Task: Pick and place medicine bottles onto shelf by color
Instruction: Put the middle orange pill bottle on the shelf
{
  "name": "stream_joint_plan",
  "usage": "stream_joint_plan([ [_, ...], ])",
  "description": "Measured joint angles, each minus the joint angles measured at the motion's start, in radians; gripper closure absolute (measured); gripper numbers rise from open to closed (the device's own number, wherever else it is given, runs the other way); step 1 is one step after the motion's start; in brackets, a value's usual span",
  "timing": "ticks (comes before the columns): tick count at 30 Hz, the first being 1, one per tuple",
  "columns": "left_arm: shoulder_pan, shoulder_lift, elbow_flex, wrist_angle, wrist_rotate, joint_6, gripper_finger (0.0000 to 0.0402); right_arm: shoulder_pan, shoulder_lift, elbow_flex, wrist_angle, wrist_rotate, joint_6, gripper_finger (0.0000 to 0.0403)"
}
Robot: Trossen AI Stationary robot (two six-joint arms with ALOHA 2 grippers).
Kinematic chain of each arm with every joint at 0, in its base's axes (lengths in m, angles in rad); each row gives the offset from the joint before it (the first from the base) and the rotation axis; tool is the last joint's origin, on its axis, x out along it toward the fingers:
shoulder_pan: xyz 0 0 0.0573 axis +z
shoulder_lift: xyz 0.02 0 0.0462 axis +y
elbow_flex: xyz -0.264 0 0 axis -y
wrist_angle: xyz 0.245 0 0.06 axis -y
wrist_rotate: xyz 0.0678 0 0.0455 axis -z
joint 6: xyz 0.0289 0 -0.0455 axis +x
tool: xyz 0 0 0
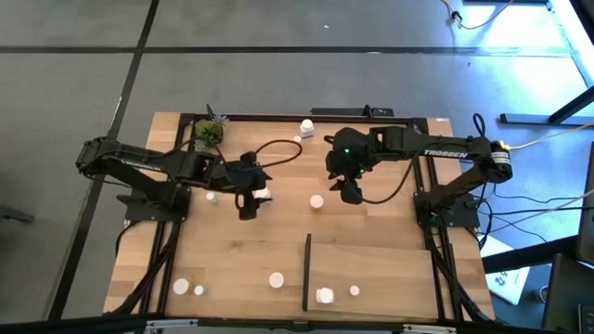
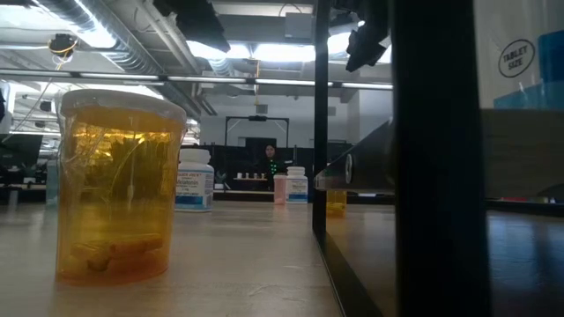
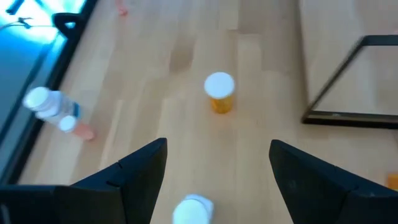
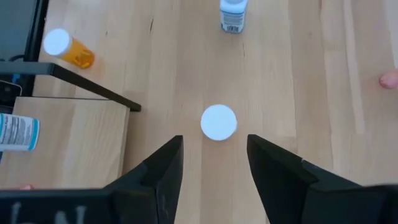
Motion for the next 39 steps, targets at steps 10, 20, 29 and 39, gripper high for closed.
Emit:
stream_joint_plan([
  [10,-0.001,0.000,0.000,0.001,-0.037,0.000,0.0124,0.000,0.000,0.000,0.016,0.000,0.001,0.0223],
  [20,-0.001,0.000,0.000,0.001,-0.038,-0.001,0.0124,0.000,0.000,0.000,0.036,0.000,0.050,0.0223],
  [29,-0.001,0.000,0.000,0.001,-0.038,-0.002,0.0124,0.000,0.000,-0.012,0.045,0.026,-0.010,0.0219],
  [39,-0.001,0.000,0.000,0.003,-0.039,-0.002,0.0124,0.000,0.002,-0.052,0.114,0.027,-0.062,0.0136],
])
